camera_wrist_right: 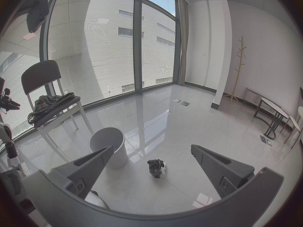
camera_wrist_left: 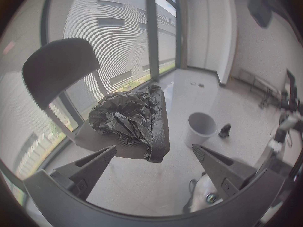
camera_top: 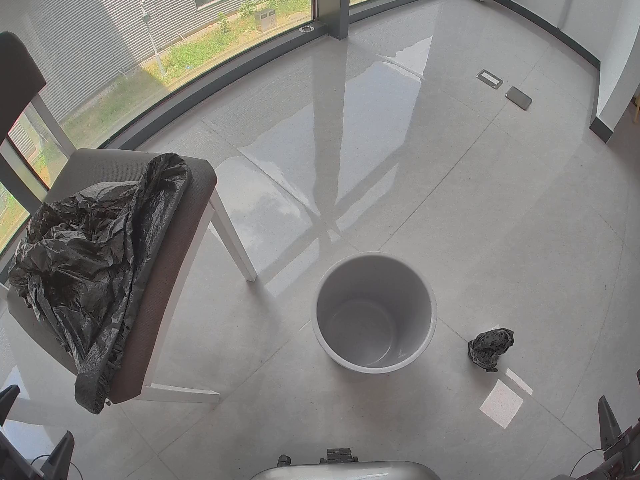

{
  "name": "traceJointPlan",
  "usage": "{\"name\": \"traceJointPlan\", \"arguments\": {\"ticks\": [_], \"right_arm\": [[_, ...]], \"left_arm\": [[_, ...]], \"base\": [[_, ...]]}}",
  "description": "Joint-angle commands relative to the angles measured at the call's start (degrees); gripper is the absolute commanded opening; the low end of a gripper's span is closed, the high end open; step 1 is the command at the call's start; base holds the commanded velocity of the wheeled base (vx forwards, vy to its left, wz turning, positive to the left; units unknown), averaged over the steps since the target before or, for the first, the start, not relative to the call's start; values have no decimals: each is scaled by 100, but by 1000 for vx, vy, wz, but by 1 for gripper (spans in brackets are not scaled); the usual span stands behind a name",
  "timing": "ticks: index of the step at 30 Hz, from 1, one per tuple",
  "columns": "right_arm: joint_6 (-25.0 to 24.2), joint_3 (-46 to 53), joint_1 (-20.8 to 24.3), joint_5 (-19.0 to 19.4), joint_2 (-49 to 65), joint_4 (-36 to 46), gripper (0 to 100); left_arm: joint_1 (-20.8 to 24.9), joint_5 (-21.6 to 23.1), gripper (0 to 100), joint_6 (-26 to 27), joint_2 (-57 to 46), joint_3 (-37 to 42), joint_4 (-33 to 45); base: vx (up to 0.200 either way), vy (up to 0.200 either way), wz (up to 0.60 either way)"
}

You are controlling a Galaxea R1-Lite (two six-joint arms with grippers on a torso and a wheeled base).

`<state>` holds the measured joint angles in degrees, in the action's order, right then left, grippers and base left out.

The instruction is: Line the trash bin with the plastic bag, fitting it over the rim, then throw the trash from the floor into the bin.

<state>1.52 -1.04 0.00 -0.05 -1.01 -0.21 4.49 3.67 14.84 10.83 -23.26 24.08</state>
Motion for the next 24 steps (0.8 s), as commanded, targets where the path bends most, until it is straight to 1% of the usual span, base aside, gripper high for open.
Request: {"name": "traceJointPlan", "arguments": {"ticks": [1,3,4,5,6,7,8,9,10,12,15,17,18,21,22,23,24], "right_arm": [[182,95,0,146,75,-6,100],[129,60,0,198,66,-41,100],[-390,-433,-44,356,-39,-155,100],[-891,-846,-88,427,-250,-137,100],[-1541,-1259,-149,523,-646,-85,100],[-1664,-1320,-185,541,-769,-50,100],[-1559,-1259,-255,646,-910,3,100],[-1251,-1109,-281,822,-962,21,100],[-1066,-969,-281,954,-962,-14,100],[-926,-723,-281,1200,-918,-32,100],[-926,-450,-281,1420,-945,-32,100],[-926,-353,-272,1429,-945,-41,100],[-935,-230,-272,1429,-918,-111,100],[-987,-257,-272,1429,-954,-225,100],[-1172,-380,-272,1429,-989,-392,100],[-1251,-468,-272,1429,-1033,-454,100],[-1480,-837,-281,1420,-1261,-586,100]], "left_arm": [[149,-218,100,846,965,-223,36],[149,-226,100,907,1124,-223,-26],[140,-244,100,925,1440,-188,-202],[131,-235,100,925,1581,-161,-298],[131,-235,100,925,1756,-126,-448],[131,-235,100,925,1827,-109,-509],[131,-226,100,925,1967,-65,-597],[131,-218,100,907,2117,-12,-685],[131,-209,100,889,2231,32,-764],[123,-209,100,881,2442,164,-957],[96,-218,100,872,2758,428,-1423],[96,-218,100,828,2829,489,-1590],[96,-218,100,740,2925,542,-1801],[105,-218,100,696,3101,542,-1889],[105,-218,100,687,3303,533,-1907],[96,-218,100,679,3356,533,-1915],[96,-218,100,679,3470,533,-1942]], "base": [[0,0,0],[0,0,0],[0,0,0],[0,0,0],[0,0,0],[0,0,0],[0,0,0],[0,0,0],[0,0,0],[0,0,0],[0,0,0],[0,0,0],[0,0,0],[0,0,0],[0,0,0],[0,0,0],[0,0,0]]}}
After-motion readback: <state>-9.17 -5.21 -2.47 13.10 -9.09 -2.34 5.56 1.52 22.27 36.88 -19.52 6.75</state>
